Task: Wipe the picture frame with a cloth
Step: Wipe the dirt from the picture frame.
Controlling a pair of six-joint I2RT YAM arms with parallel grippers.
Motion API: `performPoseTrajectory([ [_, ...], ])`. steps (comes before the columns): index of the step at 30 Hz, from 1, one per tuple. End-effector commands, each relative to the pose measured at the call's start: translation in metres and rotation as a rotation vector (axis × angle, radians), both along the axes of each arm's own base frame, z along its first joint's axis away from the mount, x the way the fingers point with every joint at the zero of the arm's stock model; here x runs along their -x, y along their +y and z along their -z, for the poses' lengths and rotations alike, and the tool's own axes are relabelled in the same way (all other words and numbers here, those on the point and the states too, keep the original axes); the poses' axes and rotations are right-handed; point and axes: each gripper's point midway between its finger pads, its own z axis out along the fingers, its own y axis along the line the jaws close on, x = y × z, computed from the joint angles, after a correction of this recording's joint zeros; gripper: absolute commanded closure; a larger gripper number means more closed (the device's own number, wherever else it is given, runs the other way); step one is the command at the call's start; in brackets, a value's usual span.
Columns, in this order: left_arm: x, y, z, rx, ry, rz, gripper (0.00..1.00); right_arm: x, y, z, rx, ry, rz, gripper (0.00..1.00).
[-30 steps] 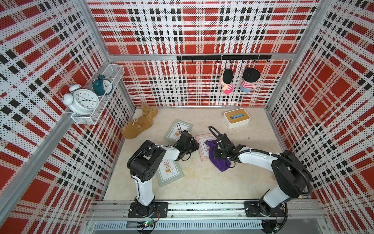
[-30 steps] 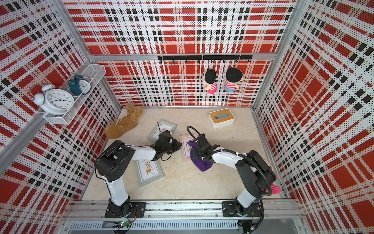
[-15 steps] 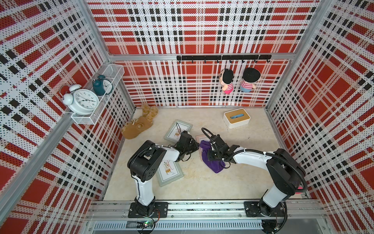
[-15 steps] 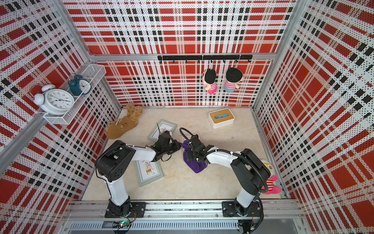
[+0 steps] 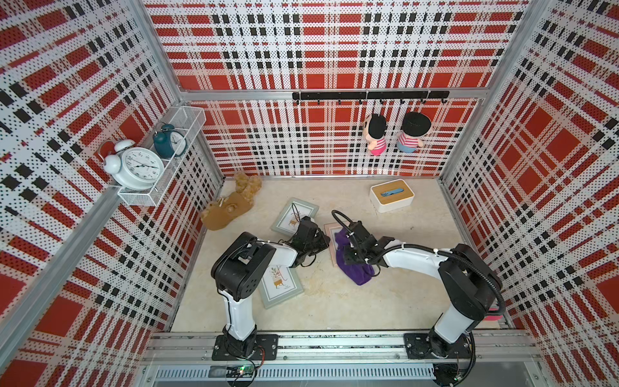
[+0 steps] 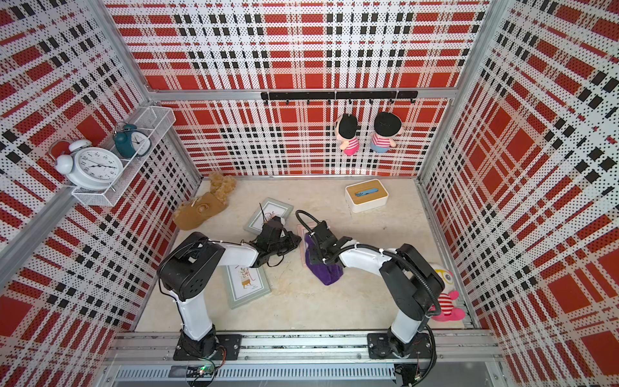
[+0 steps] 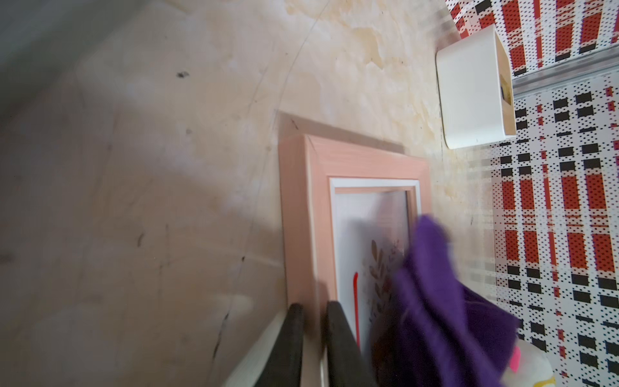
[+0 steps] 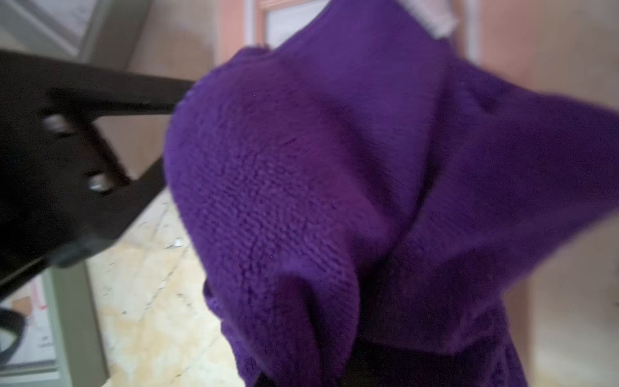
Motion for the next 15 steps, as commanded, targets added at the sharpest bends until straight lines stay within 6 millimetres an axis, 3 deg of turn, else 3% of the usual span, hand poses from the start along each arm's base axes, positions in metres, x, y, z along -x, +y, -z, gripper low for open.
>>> performPoseTrajectory([
  [1, 0.073, 0.045, 0.097, -0.241, 0.337, 0.000, 0.84, 0.025, -0.031, 0.038, 0.109, 0.132, 0.032, 1.00],
  [5, 0.074, 0.045, 0.098, -0.246, 0.335, 0.008, 0.84, 0.015, -0.103, 0.042, 0.186, 0.137, 0.150, 1.00],
  [8, 0.075, 0.045, 0.100, -0.252, 0.338, 0.010, 0.85, 0.007, -0.120, 0.032, 0.236, 0.104, 0.153, 1.00],
  [11, 0.076, 0.046, 0.102, -0.256, 0.342, 0.007, 0.85, 0.009, -0.091, 0.031, 0.169, 0.113, 0.106, 1.00],
  [15, 0.078, 0.047, 0.103, -0.258, 0.347, 0.003, 0.85, 0.023, -0.021, 0.029, 0.083, 0.119, -0.014, 1.00],
])
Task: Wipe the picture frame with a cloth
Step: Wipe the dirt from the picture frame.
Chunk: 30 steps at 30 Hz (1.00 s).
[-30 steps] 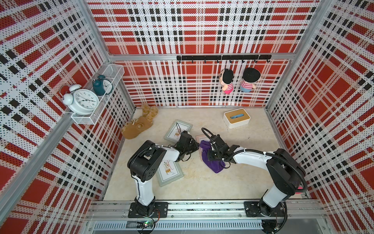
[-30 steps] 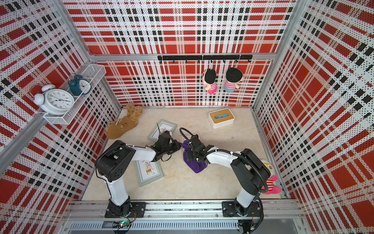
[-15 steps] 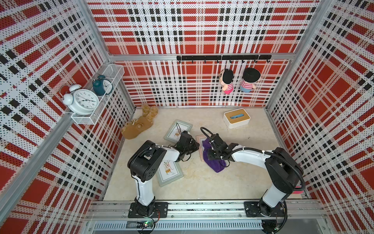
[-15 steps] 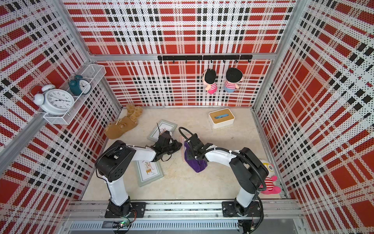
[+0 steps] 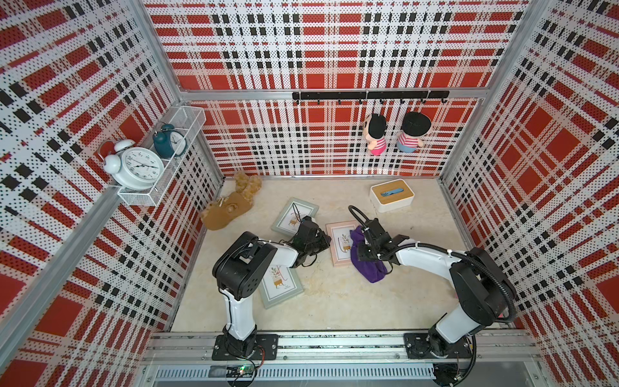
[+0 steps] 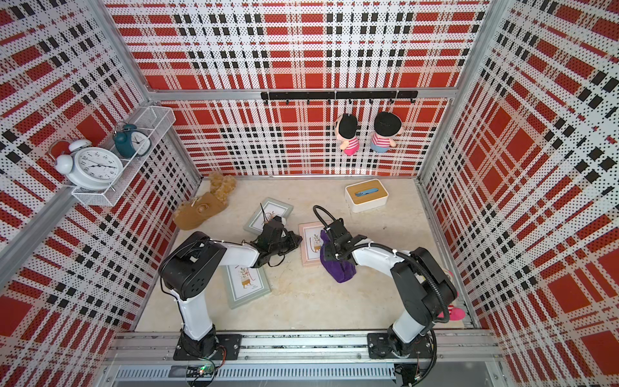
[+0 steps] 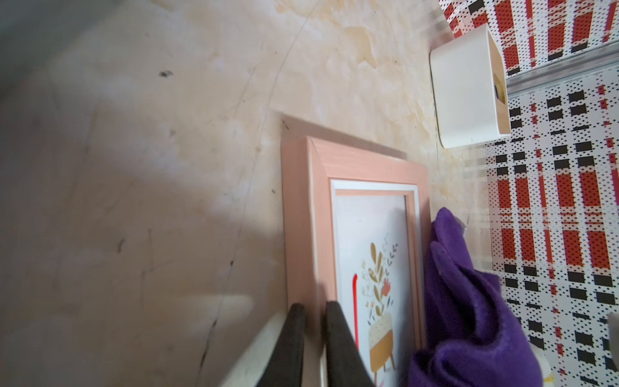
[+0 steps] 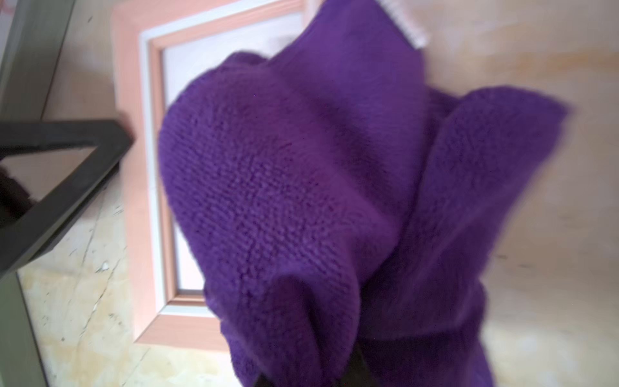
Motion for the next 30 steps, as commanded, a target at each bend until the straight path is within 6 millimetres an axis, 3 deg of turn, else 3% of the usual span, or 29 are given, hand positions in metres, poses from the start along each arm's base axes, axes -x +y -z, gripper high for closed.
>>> performPoseTrajectory([
  [1, 0.078, 0.049, 0.103, -0.264, 0.355, -0.002, 0.85, 0.038, 0.038, 0.026, -0.020, 0.126, -0.108, 1.00],
  [2, 0.079, 0.050, 0.103, -0.264, 0.357, -0.002, 0.85, 0.040, 0.042, 0.024, -0.054, 0.127, -0.119, 1.00],
  [4, 0.080, 0.050, 0.104, -0.265, 0.359, 0.000, 0.85, 0.037, 0.029, 0.026, -0.060, 0.117, -0.099, 1.00],
  [9, 0.079, 0.050, 0.105, -0.269, 0.358, 0.003, 0.85, 0.029, -0.063, 0.039, 0.090, 0.129, 0.044, 1.00],
  [11, 0.079, 0.050, 0.105, -0.269, 0.357, 0.003, 0.85, 0.025, -0.079, 0.036, 0.117, 0.110, 0.071, 1.00],
  [13, 0.078, 0.050, 0.104, -0.272, 0.355, -0.001, 0.85, 0.024, -0.065, 0.032, 0.078, 0.107, 0.043, 1.00],
  [19, 0.081, 0.048, 0.104, -0.271, 0.358, -0.003, 0.85, 0.038, 0.026, 0.030, -0.028, 0.111, -0.120, 1.00],
  [21, 0.081, 0.048, 0.105, -0.272, 0.359, -0.003, 0.85, 0.045, 0.033, 0.039, -0.018, 0.132, -0.140, 1.00],
  [25, 0.078, 0.047, 0.102, -0.273, 0.351, 0.003, 0.85, 0.039, -0.013, 0.048, 0.046, 0.138, -0.045, 1.00],
  [30, 0.066, 0.036, 0.092, -0.259, 0.308, 0.037, 0.85, 0.015, -0.108, 0.030, 0.125, 0.080, 0.168, 1.00],
])
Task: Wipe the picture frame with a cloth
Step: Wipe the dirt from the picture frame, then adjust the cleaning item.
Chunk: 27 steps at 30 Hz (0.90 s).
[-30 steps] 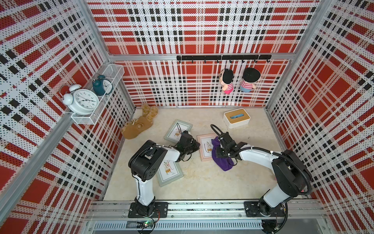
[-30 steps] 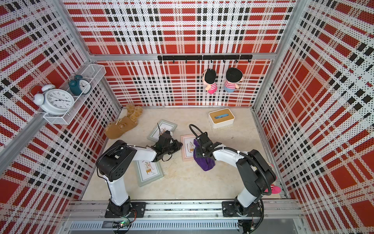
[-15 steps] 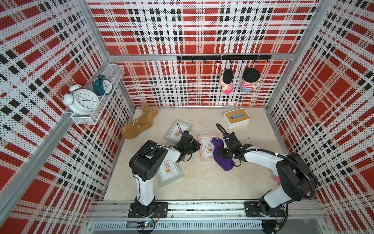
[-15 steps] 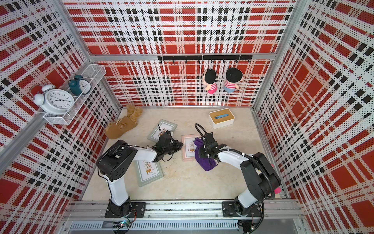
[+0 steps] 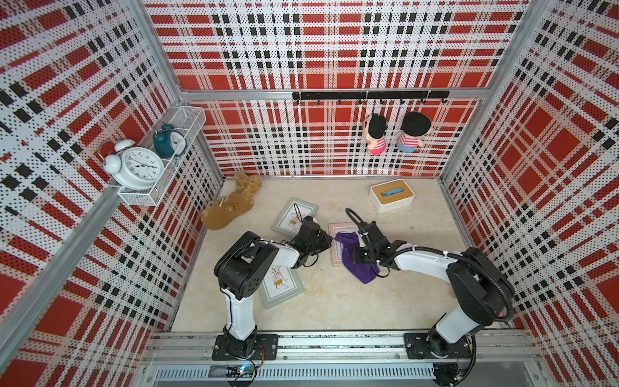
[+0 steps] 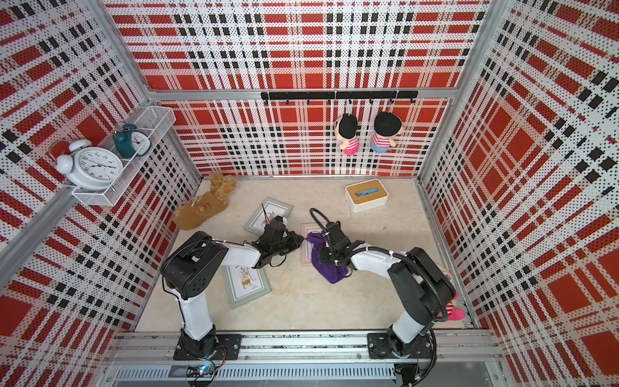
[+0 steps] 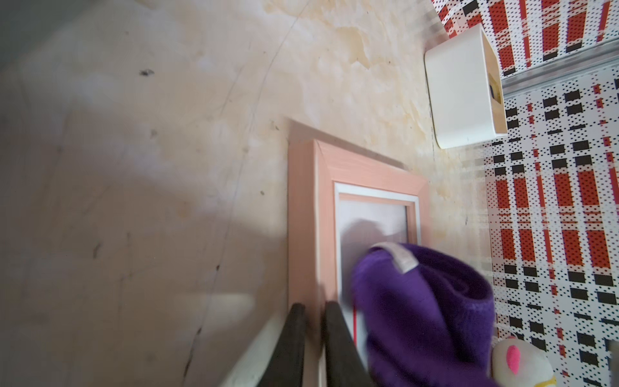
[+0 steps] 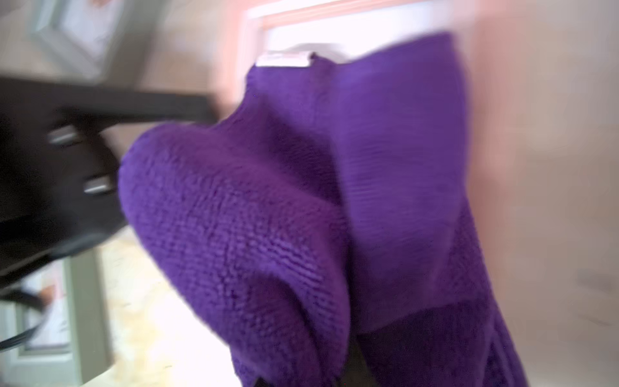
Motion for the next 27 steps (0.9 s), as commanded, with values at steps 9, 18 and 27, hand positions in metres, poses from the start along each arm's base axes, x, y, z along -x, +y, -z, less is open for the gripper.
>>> performPoseTrajectory([
  [9, 0.017, -0.010, 0.029, -0.142, 0.165, 0.146, 0.74, -0.030, -0.095, -0.057, 0.147, -0.094, 0.232, 1.00],
  [18, -0.021, 0.014, -0.082, 0.042, -0.001, 0.023, 0.24, -0.063, -0.003, -0.129, -0.367, -0.223, 0.034, 1.00],
  [27, -0.004, 0.041, -0.179, 0.282, -0.186, -0.047, 0.02, -0.082, 0.071, -0.152, -0.712, -0.187, -0.084, 1.00],
])
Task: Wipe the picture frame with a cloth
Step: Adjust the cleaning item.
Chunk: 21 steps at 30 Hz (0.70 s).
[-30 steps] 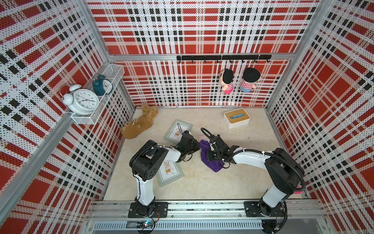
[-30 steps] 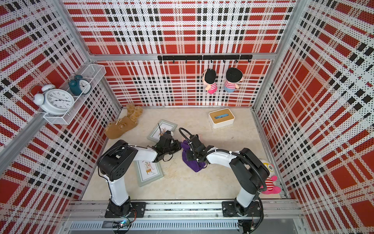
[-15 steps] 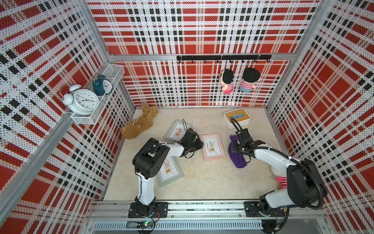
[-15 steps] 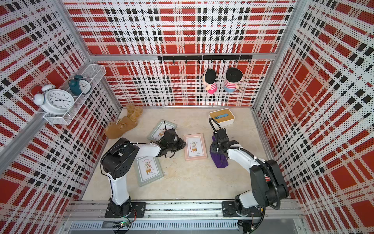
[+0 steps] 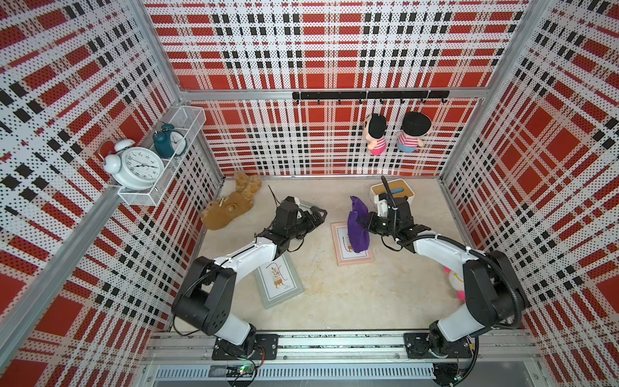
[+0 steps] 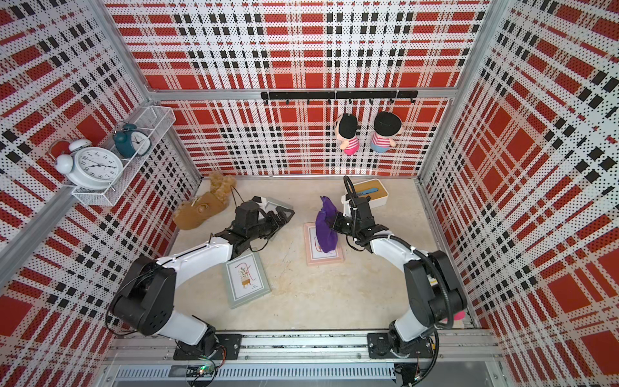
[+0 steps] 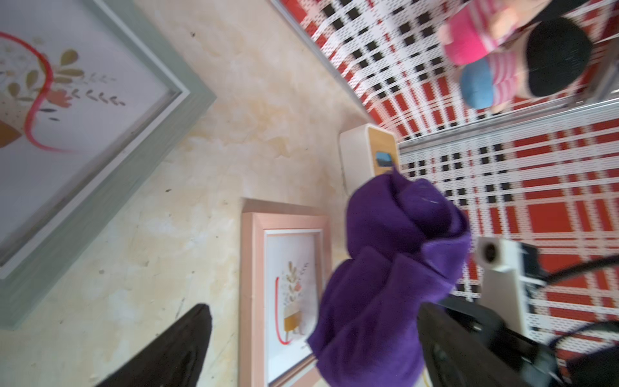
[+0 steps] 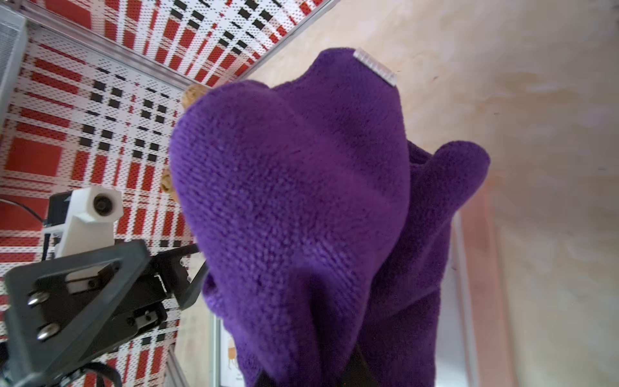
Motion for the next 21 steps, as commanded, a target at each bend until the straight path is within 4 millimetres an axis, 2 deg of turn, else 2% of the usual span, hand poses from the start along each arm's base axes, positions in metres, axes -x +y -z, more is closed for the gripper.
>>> performPoseTrajectory([
  [1, 0.007, -0.007, -0.032, 0.112, -0.056, 0.016, 0.02, -0.004, 0.043, -0.042, -0.175, -0.071, -0.105, 1.00],
  [6, 0.014, -0.028, -0.046, 0.216, -0.036, 0.059, 0.02, 0.001, 0.074, -0.036, -0.172, -0.068, -0.171, 1.00],
  [8, 0.012, -0.036, -0.044, 0.233, -0.017, 0.066, 0.02, 0.003, 0.083, -0.035, -0.146, -0.099, -0.194, 1.00],
  [14, -0.006, -0.044, -0.032, 0.235, 0.021, 0.041, 0.01, 0.021, 0.097, -0.027, -0.078, -0.172, -0.275, 1.00],
  [17, -0.014, -0.048, -0.026, 0.226, 0.043, 0.035, 0.10, 0.032, 0.101, -0.029, -0.041, -0.240, -0.327, 1.00],
  [21, -0.014, -0.057, -0.014, 0.184, 0.073, 0.076, 0.23, 0.040, 0.106, -0.031, -0.001, -0.304, -0.373, 0.97],
])
